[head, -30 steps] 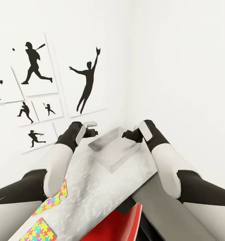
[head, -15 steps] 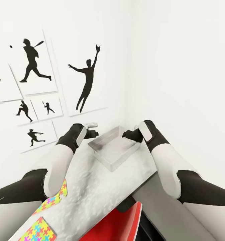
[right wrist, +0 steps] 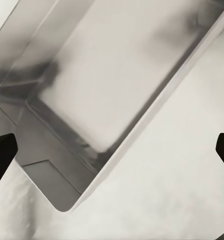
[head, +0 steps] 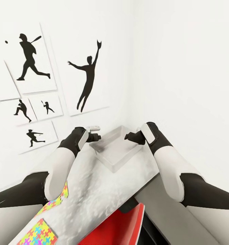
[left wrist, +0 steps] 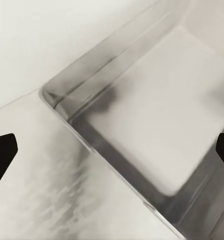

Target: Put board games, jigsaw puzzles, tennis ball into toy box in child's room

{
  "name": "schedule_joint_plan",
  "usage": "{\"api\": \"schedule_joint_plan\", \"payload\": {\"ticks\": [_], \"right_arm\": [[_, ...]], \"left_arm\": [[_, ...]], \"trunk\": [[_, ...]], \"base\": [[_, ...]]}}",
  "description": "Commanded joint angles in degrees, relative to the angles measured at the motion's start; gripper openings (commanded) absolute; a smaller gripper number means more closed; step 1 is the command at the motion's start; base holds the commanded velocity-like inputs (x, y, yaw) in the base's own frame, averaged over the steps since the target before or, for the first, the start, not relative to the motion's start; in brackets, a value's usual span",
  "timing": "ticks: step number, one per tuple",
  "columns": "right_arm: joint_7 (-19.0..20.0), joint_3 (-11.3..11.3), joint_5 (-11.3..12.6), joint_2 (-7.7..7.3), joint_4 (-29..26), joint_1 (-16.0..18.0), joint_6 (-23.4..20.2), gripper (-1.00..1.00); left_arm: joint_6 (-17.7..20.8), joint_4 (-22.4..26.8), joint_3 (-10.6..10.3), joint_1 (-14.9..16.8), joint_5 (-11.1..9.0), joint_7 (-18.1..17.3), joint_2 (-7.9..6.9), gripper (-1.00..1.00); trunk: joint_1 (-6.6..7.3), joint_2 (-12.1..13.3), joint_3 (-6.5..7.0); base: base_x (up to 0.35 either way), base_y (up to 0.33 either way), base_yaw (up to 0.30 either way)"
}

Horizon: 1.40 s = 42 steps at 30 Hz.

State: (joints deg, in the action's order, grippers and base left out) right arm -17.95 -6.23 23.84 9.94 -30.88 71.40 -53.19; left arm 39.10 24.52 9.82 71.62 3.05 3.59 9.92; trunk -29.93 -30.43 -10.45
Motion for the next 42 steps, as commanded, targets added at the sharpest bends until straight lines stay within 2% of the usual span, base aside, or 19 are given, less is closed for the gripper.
{"api": "schedule_joint_plan", "payload": {"ticks": [1, 14, 20, 30, 32, 38, 42], "right_arm": [[-0.59, -0.27, 0.60, 0.06, -0.06, 0.05, -0.08, 1.00], [-2.13, -0.19, 0.67, 0.06, 0.29, 0.05, 2.68, 1.00], [-2.20, -0.19, 0.68, 0.06, 0.40, 0.05, 4.27, 1.00], [-2.19, -0.13, 0.68, 0.06, 0.44, 0.05, 4.71, 1.00], [-2.18, 0.20, 0.68, 0.06, 0.43, 0.05, 4.72, 1.00], [-2.18, 4.07, 0.88, 0.06, 0.38, 0.05, 4.88, 1.00], [-2.06, 4.86, 1.13, 0.06, 0.44, 0.01, 6.03, 1.00]], "left_arm": [[0.33, 0.05, 0.42, 0.04, 0.29, -0.04, 0.07, 1.00], [0.47, -2.30, 0.32, 0.03, 0.29, -0.51, 0.07, 1.00], [1.15, -2.36, 0.31, 0.03, 0.32, -6.70, 0.07, 1.00], [1.39, -2.37, 0.28, 0.02, 0.38, -8.56, 0.07, 1.00], [1.39, -2.37, 0.28, 0.02, 0.38, -8.66, 0.07, 1.00], [1.28, -2.37, 0.28, 0.01, 0.38, -8.90, 0.07, 1.00], [1.21, -2.37, 0.30, 0.01, 0.33, -9.05, 0.07, 1.00]], "trunk": [[-0.02, -0.11, -0.21], [-0.02, -0.11, -1.41], [-0.02, -0.11, -1.97], [-0.02, -0.11, -2.90], [-0.02, -0.11, -3.09], [-0.02, -0.11, -3.64], [-0.02, -0.11, -4.02]], "base": [[0.000, 0.000, 0.000], [0.000, 0.000, 0.000], [0.000, 0.000, 0.000], [0.000, 0.000, 0.000], [0.000, 0.000, 0.000], [0.000, 0.000, 0.000], [0.000, 0.000, 0.000]]}}
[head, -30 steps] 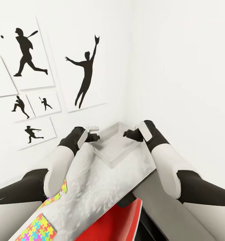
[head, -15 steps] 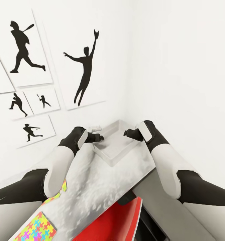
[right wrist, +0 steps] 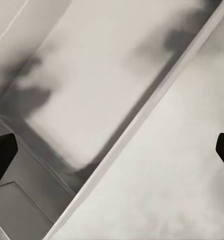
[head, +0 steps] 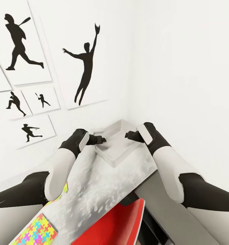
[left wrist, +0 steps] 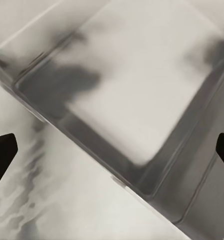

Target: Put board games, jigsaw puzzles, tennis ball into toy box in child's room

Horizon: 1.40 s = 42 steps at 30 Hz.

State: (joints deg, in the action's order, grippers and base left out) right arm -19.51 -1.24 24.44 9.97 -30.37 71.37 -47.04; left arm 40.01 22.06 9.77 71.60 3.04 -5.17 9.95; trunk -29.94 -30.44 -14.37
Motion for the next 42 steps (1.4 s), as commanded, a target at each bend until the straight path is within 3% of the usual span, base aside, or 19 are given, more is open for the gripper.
{"api": "schedule_joint_plan", "payload": {"ticks": [1, 21, 25, 27, 30, 34, 42], "right_arm": [[-0.38, 0.01, 0.59, 0.03, -0.02, 0.03, 0.38, 1.00], [0.86, 0.51, 0.86, 0.03, -0.04, -0.07, 1.18, 1.00], [6.16, 0.87, 0.84, 0.03, -0.04, -0.09, 0.88, 1.00], [9.81, 2.44, 0.81, 0.03, -0.04, -0.09, 0.94, 1.00], [11.64, 4.44, 0.79, 0.03, -0.04, -0.08, 1.18, 1.00], [12.50, 5.77, 0.79, 0.03, -0.04, -0.07, 1.39, 1.00], [12.89, 6.38, 0.82, 0.03, -0.10, -0.07, 1.51, 1.00]], "left_arm": [[0.28, 0.08, 0.37, 0.04, 0.34, -0.32, 0.04, 1.00], [0.23, 0.08, 0.41, 0.03, 0.30, -0.41, 0.04, 1.00], [0.17, 0.08, 0.40, 0.03, 0.30, -0.44, 0.04, 1.00], [0.16, 0.08, 0.38, 0.03, 0.30, -0.45, 0.04, 1.00], [0.16, 0.08, 0.37, 0.03, 0.30, -0.45, 0.04, 1.00], [0.16, 0.08, 0.38, 0.04, 0.30, -0.46, 0.04, 1.00], [0.05, 0.08, 0.42, 0.03, 0.30, -0.45, 0.04, 1.00]], "trunk": [[-0.02, -0.10, -0.20], [-0.02, -0.10, -2.06], [-0.02, -0.10, -2.43], [-0.02, -0.10, -2.61], [-0.02, -0.10, -2.89], [-0.02, -0.10, -3.26], [-0.02, -0.10, -4.01]], "base": [[0.000, 0.000, 0.000], [0.000, 0.000, 0.000], [0.000, 0.000, 0.000], [0.000, 0.000, 0.000], [0.000, 0.000, 0.000], [0.000, 0.000, 0.000], [0.000, 0.000, 0.000]]}}
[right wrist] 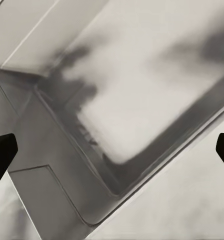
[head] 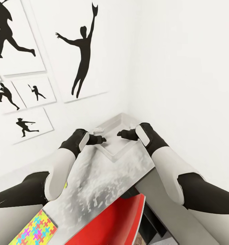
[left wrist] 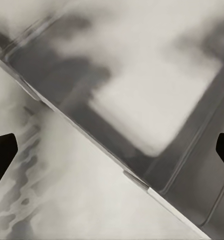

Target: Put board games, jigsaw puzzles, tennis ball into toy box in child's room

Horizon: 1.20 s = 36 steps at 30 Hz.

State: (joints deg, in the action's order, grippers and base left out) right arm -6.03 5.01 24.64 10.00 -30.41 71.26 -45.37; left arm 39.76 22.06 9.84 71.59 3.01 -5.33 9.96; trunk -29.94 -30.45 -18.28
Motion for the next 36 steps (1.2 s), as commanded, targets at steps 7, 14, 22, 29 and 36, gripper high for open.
{"api": "schedule_joint_plan", "payload": {"ticks": [7, 14, 22, 29, 36], "right_arm": [[-0.57, 0.17, 0.67, 0.00, -0.09, 0.04, -0.08, 1.00], [-0.56, 0.21, 0.65, 0.00, -0.14, 0.08, -0.07, 1.00], [-0.65, 0.22, 0.67, 0.00, -0.17, 0.11, 0.15, 1.00], [-0.65, 0.19, 0.73, 0.00, -0.18, 0.11, 0.22, 1.00], [-0.65, 0.18, 0.73, 0.00, -0.18, 0.11, 0.27, 1.00]], "left_arm": [[0.25, 0.08, 0.35, 0.04, 0.33, -0.29, 0.04, 1.00], [0.30, 0.28, 0.41, 0.08, 0.29, -0.29, 0.04, 1.00], [0.47, 0.65, 0.50, 0.12, 0.23, -0.29, 0.04, 1.00], [0.54, 0.73, 0.62, 0.13, -0.37, -0.33, 0.04, 1.00], [1.11, 1.62, 0.76, 0.13, -0.53, -1.11, 0.04, 1.00]], "trunk": [[-0.02, -0.09, -0.75], [-0.02, -0.09, -1.40], [-0.02, -0.09, -2.14], [-0.02, -0.09, -2.79], [-0.02, -0.09, -3.44]], "base": [[0.000, 0.000, 0.000], [0.000, 0.000, 0.000], [0.000, 0.000, 0.000], [0.000, 0.000, 0.000], [0.000, 0.000, 0.000]]}}
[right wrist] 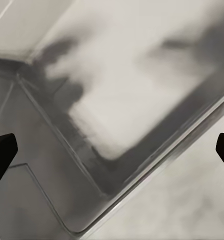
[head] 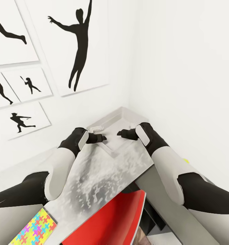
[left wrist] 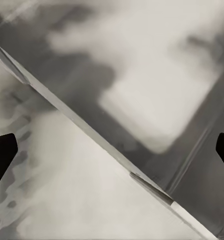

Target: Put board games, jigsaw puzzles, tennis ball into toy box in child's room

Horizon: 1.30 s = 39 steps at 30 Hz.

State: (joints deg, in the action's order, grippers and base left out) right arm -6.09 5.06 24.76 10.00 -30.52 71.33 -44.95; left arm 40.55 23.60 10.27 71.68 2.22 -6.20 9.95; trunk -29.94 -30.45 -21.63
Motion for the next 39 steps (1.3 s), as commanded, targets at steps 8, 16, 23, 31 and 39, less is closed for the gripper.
{"api": "schedule_joint_plan", "payload": {"ticks": [8, 16, 23, 31, 39], "right_arm": [[-0.59, 0.13, 0.60, 0.00, -0.06, 0.04, -0.14, 1.00], [-0.59, 0.13, 0.56, 0.00, -0.06, 0.04, -0.14, 1.00], [-0.59, 0.13, 0.39, 0.00, -0.06, 0.04, -0.14, 1.00], [-0.62, 0.13, 0.38, 0.00, 0.02, 0.04, -0.14, 1.00], [-0.60, 0.13, 0.38, 0.00, 0.02, 0.04, -0.14, 1.00]], "left_arm": [[4.25, 4.22, 0.32, 0.04, 0.30, -6.26, 0.04, 1.00], [7.59, 8.08, 0.20, 0.04, 0.26, -7.13, 0.04, 1.00], [7.71, 8.21, 0.15, 0.04, 0.29, -7.16, 0.04, 1.00], [7.70, 8.22, 0.10, 0.00, 0.29, -7.16, 0.04, 1.00], [7.70, 8.22, 0.04, -0.04, 0.31, -7.16, 0.04, 1.00]], "trunk": [[-0.02, -0.09, -0.83], [-0.02, -0.09, -1.58], [-0.02, -0.09, -2.23], [-0.02, -0.09, -2.97], [-0.02, -0.09, -3.71]], "base": [[0.000, 0.000, 0.000], [0.000, 0.000, 0.000], [0.000, 0.000, 0.000], [0.000, 0.000, 0.000], [0.000, 0.000, 0.000]]}}
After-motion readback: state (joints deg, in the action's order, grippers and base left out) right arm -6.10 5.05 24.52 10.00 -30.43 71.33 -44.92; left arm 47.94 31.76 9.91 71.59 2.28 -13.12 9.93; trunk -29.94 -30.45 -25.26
